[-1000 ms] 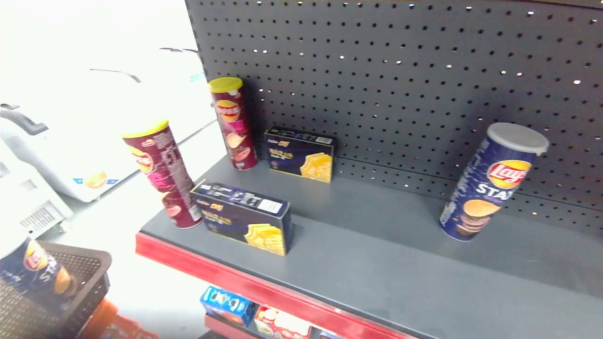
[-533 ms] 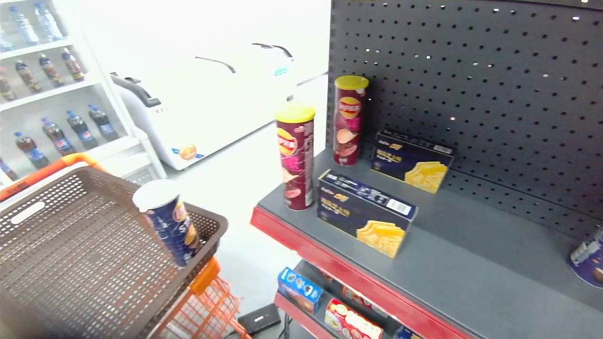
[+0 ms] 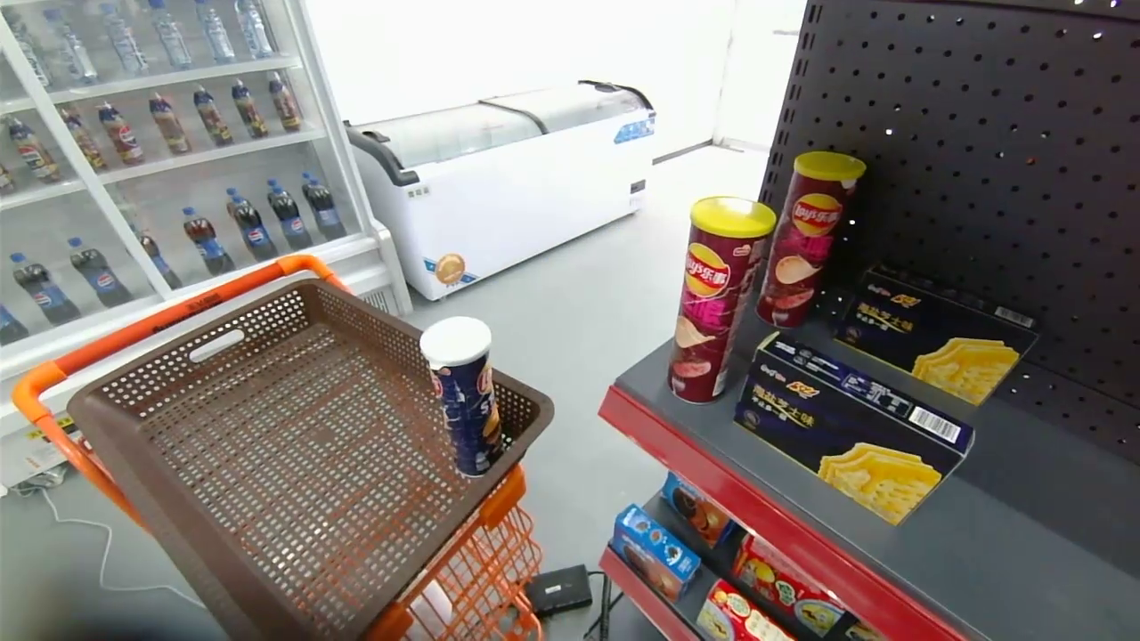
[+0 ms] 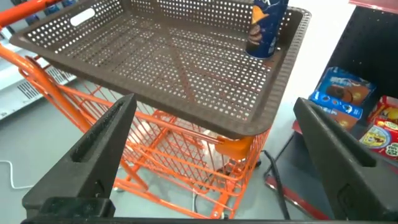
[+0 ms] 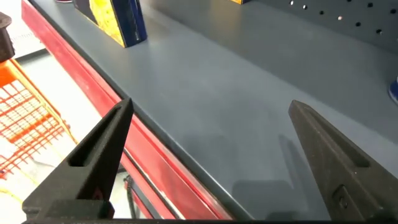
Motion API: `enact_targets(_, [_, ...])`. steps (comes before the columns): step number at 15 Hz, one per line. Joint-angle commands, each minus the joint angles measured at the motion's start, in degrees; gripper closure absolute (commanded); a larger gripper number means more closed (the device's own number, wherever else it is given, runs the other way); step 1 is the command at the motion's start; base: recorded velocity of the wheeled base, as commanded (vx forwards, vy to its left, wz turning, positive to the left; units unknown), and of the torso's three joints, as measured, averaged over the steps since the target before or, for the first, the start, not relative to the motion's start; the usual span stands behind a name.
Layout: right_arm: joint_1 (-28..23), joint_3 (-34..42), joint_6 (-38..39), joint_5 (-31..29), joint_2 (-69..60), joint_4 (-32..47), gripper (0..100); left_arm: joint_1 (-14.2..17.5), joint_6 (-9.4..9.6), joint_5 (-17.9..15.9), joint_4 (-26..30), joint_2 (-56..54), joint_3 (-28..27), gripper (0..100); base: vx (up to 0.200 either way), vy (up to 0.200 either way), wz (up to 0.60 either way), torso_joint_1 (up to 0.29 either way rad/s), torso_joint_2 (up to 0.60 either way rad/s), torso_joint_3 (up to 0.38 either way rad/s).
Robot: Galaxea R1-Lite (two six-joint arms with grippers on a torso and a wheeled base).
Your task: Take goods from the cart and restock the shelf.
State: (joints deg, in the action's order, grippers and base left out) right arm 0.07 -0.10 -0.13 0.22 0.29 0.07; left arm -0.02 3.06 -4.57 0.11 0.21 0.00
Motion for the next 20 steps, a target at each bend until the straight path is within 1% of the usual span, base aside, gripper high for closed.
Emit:
enact_targets(1, [0.0,0.0,0.0,0.0,0.1,0.0,0,-0.1,0.02,-0.1,0.0,0.0,0.0,0,0.000,0.000,0.00,0.000,0.00,0.000])
enact_targets(3, [0.0,0.0,0.0,0.0,0.1,0.0,0,0.0,0.10,0.0,-0.4,0.1,0.0,0,0.000,0.000,0.00,0.000,0.00,0.000])
enact_targets(4, [0.0,0.0,0.0,0.0,0.1,0.0,0,0.0,0.28,-0.4,-1.5,0.0,-1.1,0,0.000,0.000,0.00,0.000,0.00,0.000])
enact_targets(5, [0.0,0.0,0.0,0.0,0.1,0.0,0,0.0,0.28,-0.4,-1.5,0.0,-1.1,0,0.000,0.000,0.00,0.000,0.00,0.000])
enact_targets(6, [0.0,0.0,0.0,0.0,0.1,0.0,0,-0.4,0.81,-1.3,3.9,9.0,-18.2,0,0.000,0.000,0.00,0.000,0.00,0.000])
enact_targets(7, [0.0,0.0,0.0,0.0,0.1,0.0,0,-0.8,0.81,-2.6,6.0,13.1,-22.5,0,0.000,0.000,0.00,0.000,0.00,0.000])
enact_targets(8, [0.0,0.0,0.0,0.0,0.1,0.0,0,-1.1,0.81,-4.1,7.0,18.8,-23.7,0,0.000,0.000,0.00,0.000,0.00,0.000])
enact_targets(9, [0.0,0.0,0.0,0.0,0.1,0.0,0,-1.2,0.81,-4.4,6.8,20.9,-23.9,0,0.000,0.000,0.00,0.000,0.00,0.000])
enact_targets(10, [0.0,0.0,0.0,0.0,0.1,0.0,0,-1.2,2.04,-4.5,6.5,28.0,-24.3,0,0.000,0.000,0.00,0.000,0.00,0.000])
enact_targets(11, [0.0,0.0,0.0,0.0,0.1,0.0,0,-1.3,4.15,-4.5,5.1,32.1,-24.6,0,0.000,0.000,0.00,0.000,0.00,0.000])
enact_targets(12, [0.0,0.0,0.0,0.0,0.1,0.0,0,-1.6,4.94,-4.6,2.8,35.4,-24.6,0,0.000,0.000,0.00,0.000,0.00,0.000])
enact_targets(14, [0.0,0.0,0.0,0.0,0.1,0.0,0,-4.7,4.85,-4.5,-2.1,40.8,-24.3,0,0.000,0.000,0.00,0.000,0.00,0.000])
enact_targets(16, [0.0,0.0,0.0,0.0,0.1,0.0,0,-5.1,5.03,-5.4,-5.5,45.0,-23.9,0,0.000,0.000,0.00,0.000,0.00,0.000])
enact_targets(17, [0.0,0.0,0.0,0.0,0.1,0.0,0,-5.9,5.11,-5.8,-7.0,47.0,-23.7,0,0.000,0.000,0.00,0.000,0.00,0.000])
enact_targets(18, [0.0,0.0,0.0,0.0,0.1,0.0,0,-6.7,4.76,-6.0,-12.4,50.9,-22.1,0,0.000,0.000,0.00,0.000,0.00,0.000])
enact_targets(19, [0.0,0.0,0.0,0.0,0.1,0.0,0,-6.9,4.76,-6.1,-14.4,52.5,-21.1,0,0.000,0.000,0.00,0.000,0.00,0.000])
enact_targets(20, [0.0,0.0,0.0,0.0,0.1,0.0,0,-7.5,5.11,-6.1,-19.2,56.7,-18.8,0,0.000,0.000,0.00,0.000,0.00,0.000])
